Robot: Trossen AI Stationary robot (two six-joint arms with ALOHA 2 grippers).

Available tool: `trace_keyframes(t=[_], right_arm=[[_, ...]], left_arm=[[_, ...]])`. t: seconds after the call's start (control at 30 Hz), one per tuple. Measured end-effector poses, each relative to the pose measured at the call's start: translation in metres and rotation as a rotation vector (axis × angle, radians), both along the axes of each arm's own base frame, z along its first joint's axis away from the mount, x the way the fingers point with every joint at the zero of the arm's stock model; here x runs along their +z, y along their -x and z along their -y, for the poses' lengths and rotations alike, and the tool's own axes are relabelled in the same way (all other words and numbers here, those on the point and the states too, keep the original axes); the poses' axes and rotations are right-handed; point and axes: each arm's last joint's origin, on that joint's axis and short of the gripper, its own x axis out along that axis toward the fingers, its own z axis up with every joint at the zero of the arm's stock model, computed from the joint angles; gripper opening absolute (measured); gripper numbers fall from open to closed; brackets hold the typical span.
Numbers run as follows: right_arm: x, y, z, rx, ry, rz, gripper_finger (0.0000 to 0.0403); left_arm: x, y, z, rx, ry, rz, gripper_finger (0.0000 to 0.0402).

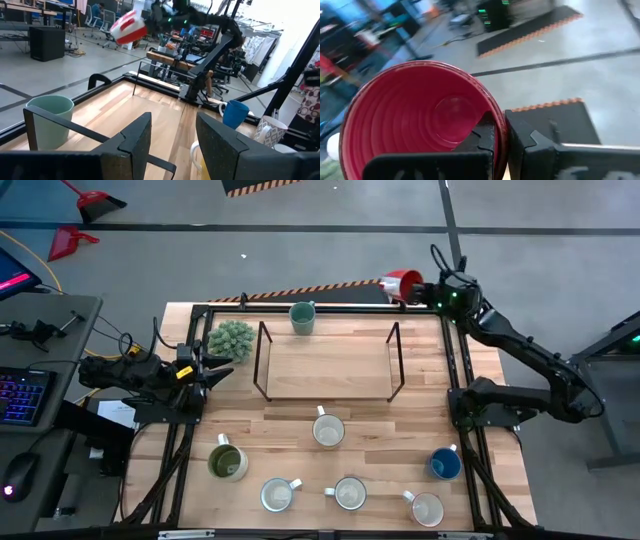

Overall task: Place coffee mugs
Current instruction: Put the red mug on the shelf

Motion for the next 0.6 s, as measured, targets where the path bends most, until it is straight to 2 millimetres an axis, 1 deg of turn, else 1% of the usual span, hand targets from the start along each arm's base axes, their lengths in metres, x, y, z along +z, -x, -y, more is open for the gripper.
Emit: trace_keyframes(t=[0.1,0.3,0.53,0.6], right_arm=[[0.013,-0.013,-0.008,0.081,0.000,-0.030,0.0000],[0.024,-0.049,-0.023,0.250,-0.070,-0.193,0.0000],[0.023,-0.100,-0.035,0.415,-0.131,-0.364,0.0000],[0.017,-0.115,-0.039,0.459,-0.158,-0.426,0.0000]], left_arm=[[-0.001,0.000,0.000,0.000,-0.002,-0.011,0.0145],[-0.001,0.000,0.000,0.000,-0.003,-0.014,0.0145],[-0.001,0.000,0.000,0.000,-0.002,-0.013,0.0145],[-0.001,0.000,0.000,-0.010,-0.002,-0.013,0.0145]])
